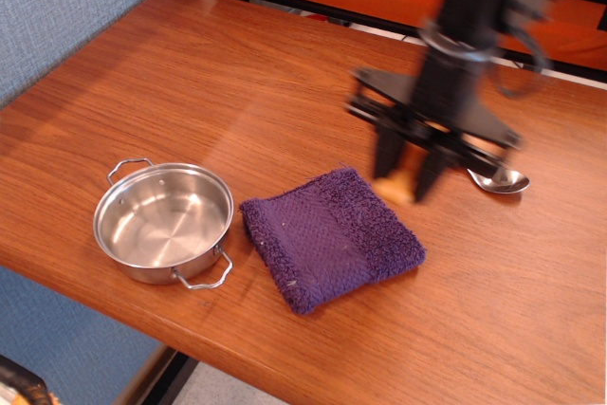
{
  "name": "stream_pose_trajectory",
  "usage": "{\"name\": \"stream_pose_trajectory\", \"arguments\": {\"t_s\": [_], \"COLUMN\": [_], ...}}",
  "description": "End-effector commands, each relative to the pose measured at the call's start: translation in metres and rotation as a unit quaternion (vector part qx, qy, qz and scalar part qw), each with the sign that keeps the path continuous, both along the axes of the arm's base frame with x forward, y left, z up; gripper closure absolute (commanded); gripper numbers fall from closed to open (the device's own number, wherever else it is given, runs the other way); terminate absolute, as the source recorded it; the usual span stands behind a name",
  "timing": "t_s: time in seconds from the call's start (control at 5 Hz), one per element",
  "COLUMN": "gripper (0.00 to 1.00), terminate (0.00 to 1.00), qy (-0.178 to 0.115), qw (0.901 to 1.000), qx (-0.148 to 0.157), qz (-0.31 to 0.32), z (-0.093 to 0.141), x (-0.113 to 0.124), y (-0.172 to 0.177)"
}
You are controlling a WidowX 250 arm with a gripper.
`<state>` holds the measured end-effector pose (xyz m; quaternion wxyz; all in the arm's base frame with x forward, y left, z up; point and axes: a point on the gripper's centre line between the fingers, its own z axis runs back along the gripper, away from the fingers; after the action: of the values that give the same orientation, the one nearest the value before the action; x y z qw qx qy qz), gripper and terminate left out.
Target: Move the leg piece on the back side left corner of the table
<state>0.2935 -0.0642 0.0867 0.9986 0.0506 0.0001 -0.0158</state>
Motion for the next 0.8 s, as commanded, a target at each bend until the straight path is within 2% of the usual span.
{"name": "stream_pose_trajectory", "arguments": {"t_s": [0.0,0.2,0.4,0.6], "gripper": [1.0,1.0,1.0,1.0], "terminate": [0.0,0.0,0.0,0.0], "qy": [0.0,-0.007,-0.002,-0.009], "qw": [0.9966,0.9784,0.9677,0.957], "qx": [0.015,0.024,0.017,0.034], "qz": [0.081,0.205,0.252,0.288], "z": [0.006,-0.004,-0.013,-0.023], "x": [0.01,0.007,0.01,0.017], "y": [0.073,0.112,0.146,0.182]}}
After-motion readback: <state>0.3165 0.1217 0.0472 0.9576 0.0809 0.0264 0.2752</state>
